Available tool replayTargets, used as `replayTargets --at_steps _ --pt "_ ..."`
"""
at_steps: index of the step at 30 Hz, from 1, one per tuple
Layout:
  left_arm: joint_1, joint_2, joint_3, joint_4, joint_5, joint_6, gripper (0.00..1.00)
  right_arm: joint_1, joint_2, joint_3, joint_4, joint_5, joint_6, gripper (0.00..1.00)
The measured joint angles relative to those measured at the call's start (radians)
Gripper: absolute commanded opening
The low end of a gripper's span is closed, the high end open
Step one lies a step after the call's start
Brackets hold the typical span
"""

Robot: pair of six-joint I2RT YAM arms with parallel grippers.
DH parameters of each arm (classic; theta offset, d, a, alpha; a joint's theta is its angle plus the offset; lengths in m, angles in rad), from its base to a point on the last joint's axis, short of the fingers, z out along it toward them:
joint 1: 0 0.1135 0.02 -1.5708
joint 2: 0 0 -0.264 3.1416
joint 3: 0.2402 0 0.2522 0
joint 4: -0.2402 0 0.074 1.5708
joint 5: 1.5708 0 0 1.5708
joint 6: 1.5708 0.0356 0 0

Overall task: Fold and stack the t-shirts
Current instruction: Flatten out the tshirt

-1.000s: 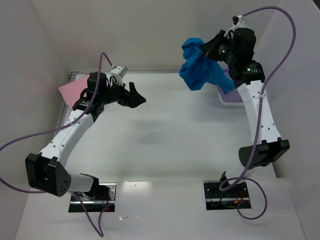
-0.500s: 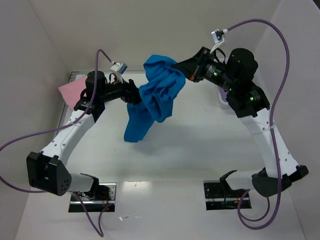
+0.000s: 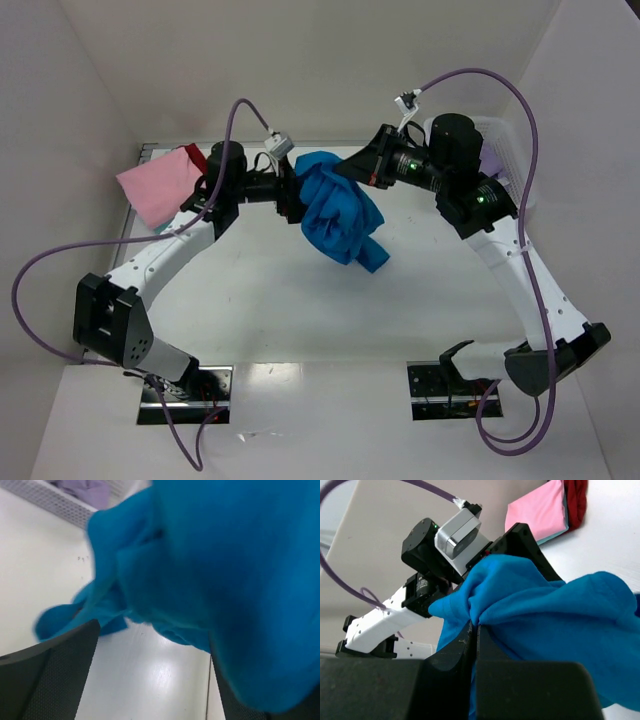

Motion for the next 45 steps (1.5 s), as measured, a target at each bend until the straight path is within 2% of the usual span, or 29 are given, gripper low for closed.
replayTargets --at_steps 2,3,4,6,7,9,13,16,17,19,21,29,32,33,34,36,39,45 --pt "-0.016 0.013 0.028 -0.013 0.048 0.041 0.99 0.000 0.000 0.000 -0.001 -0.003 -0.002 0.00" --pt "-0.021 0.013 0.035 -0.014 0.066 0.053 0.91 0.000 0.000 0.000 -0.002 -0.011 -0.003 0.00" --pt "-0.028 0.013 0.041 -0.010 0.090 0.065 0.76 0.000 0.000 0.000 -0.001 -0.021 -0.004 0.00" --pt "-0.038 0.015 0.043 -0.001 0.107 0.072 0.54 0.000 0.000 0.000 -0.001 -0.043 -0.003 0.00" --pt "-0.042 0.018 0.045 0.005 0.115 0.070 0.28 0.000 0.000 0.000 -0.001 -0.055 -0.003 0.00" --pt "-0.055 0.027 0.047 0.017 0.124 0.069 0.02 0.000 0.000 0.000 -0.002 -0.064 -0.004 0.00" --pt "-0.065 0.031 0.047 0.036 0.100 0.076 0.00 -0.012 -0.002 0.000 -0.010 -0.074 -0.012 0.00" --pt "-0.066 0.006 0.047 0.008 -0.011 0.094 0.00 -0.074 -0.013 -0.002 -0.027 -0.082 -0.024 0.00" --pt "-0.062 -0.023 0.047 -0.024 -0.087 0.097 0.00 -0.108 -0.019 -0.006 -0.034 -0.086 -0.029 0.00" --pt "-0.045 -0.063 0.048 -0.048 -0.151 0.098 0.00 -0.198 -0.039 -0.024 -0.057 -0.074 -0.052 0.00" --pt "-0.016 -0.121 0.060 -0.072 -0.222 0.100 0.00 -0.227 -0.044 -0.035 -0.087 -0.064 -0.070 0.00" --pt "0.004 -0.196 0.198 -0.276 -0.369 0.194 0.00 -0.203 0.014 -0.008 -0.071 -0.063 -0.138 0.00" --pt "0.029 -0.198 0.229 -0.316 -0.436 0.215 0.00 -0.216 0.061 0.027 -0.076 -0.021 -0.170 0.03" --pt "0.029 -0.198 0.250 -0.337 -0.455 0.223 0.00 -0.217 0.082 0.056 -0.088 -0.013 -0.180 0.11" --pt "0.029 -0.198 0.262 -0.342 -0.466 0.227 0.00 -0.222 0.097 0.079 -0.089 0.006 -0.190 0.13" --pt "0.042 -0.200 0.321 -0.369 -0.517 0.240 0.00 -0.245 0.114 0.116 -0.088 0.029 -0.198 0.13" --pt "0.060 -0.201 0.414 -0.383 -0.590 0.251 0.00 -0.286 0.129 0.168 -0.082 0.093 -0.224 0.00" --pt "0.060 -0.196 0.507 -0.400 -0.632 0.251 0.00 -0.288 0.147 0.238 -0.052 0.112 -0.237 0.00"
